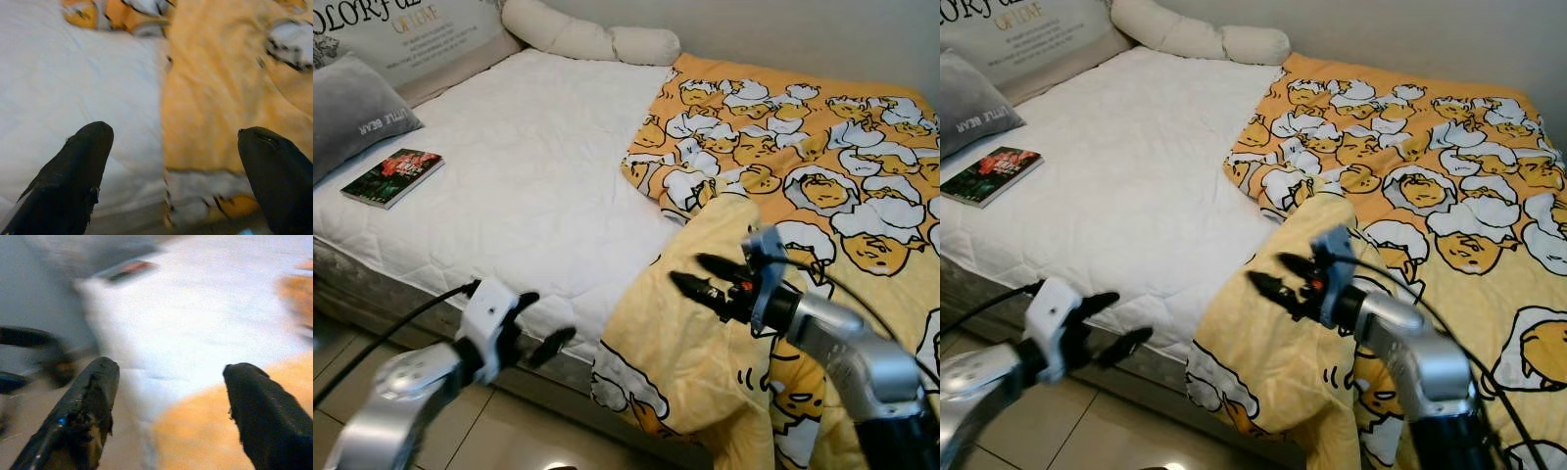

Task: Clean up the room

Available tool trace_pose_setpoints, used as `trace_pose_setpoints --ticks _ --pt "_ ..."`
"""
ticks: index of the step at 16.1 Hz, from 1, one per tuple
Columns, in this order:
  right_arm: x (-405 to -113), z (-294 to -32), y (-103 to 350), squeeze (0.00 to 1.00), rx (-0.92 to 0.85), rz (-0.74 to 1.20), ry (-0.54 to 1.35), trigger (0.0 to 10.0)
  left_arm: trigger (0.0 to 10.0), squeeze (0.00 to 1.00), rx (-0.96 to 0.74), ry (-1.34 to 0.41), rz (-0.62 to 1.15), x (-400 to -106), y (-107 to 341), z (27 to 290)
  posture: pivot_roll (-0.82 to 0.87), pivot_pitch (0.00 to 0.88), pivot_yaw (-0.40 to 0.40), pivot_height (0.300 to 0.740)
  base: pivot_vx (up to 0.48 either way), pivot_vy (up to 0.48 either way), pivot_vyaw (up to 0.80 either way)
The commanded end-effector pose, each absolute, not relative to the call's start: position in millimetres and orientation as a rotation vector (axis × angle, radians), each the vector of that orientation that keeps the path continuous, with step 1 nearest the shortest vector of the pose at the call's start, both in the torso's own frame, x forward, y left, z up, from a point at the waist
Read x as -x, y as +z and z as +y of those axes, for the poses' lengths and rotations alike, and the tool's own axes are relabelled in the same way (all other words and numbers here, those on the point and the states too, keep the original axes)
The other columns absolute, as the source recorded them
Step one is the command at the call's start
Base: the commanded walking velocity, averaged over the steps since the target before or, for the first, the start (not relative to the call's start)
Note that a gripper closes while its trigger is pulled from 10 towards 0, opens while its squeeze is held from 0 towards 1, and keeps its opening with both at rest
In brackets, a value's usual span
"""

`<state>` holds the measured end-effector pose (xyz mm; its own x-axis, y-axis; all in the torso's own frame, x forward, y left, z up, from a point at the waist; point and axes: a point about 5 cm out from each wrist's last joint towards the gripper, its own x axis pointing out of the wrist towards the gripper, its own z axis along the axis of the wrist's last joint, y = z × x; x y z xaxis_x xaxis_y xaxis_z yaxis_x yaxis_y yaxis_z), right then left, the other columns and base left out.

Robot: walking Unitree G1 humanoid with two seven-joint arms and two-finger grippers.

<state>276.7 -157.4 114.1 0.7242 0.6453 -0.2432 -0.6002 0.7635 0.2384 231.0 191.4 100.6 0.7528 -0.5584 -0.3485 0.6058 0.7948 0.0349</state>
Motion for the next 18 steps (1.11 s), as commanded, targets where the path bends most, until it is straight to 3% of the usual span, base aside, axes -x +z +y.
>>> trace_pose_setpoints --ticks 1,3,5,6,8,18 --pt "-279.2 -166.8 112.4 1.0 -0.115 0.317 0.584 10.0 10.0 0.0 -0.179 -0.619 0.308 -235.5 102.7 188.0 0.02 0.0 -0.022 0.74 0.0 0.0 0.0" --pt "-277.8 -174.6 103.6 1.0 -0.113 0.281 0.381 10.0 10.0 0.0 -0.184 -0.486 0.303 -247.9 97.8 189.3 0.02 0.0 -0.029 0.74 0.0 0.15 0.0" --pt "-277.3 -177.5 96.3 1.0 -0.096 0.263 0.25 10.0 10.0 0.0 -0.201 -0.458 0.292 -252.2 97.6 189.1 0.02 0.0 -0.031 0.74 0.0 0.412 0.0" --pt "-277.8 -179.7 91.0 1.0 -0.182 0.257 0.103 10.0 10.0 0.0 -0.212 -0.44 0.288 -255.8 99.4 187.8 0.02 0.0 -0.03 0.74 0.0 0.412 0.0" --pt "-277.2 -177.3 88.9 1.0 -0.186 0.253 0.072 10.0 10.0 0.0 -0.218 -0.419 0.283 -259.0 100.9 186.3 0.01 0.0 -0.024 0.74 0.0 0.414 0.0" --pt "-285.1 -165.7 86.8 1.0 -0.12 0.235 0.035 10.0 10.0 0.0 -0.234 -0.372 0.271 -271.7 109.7 185.7 0.01 0.0 -0.025 0.74 0.0 0.414 -0.78"
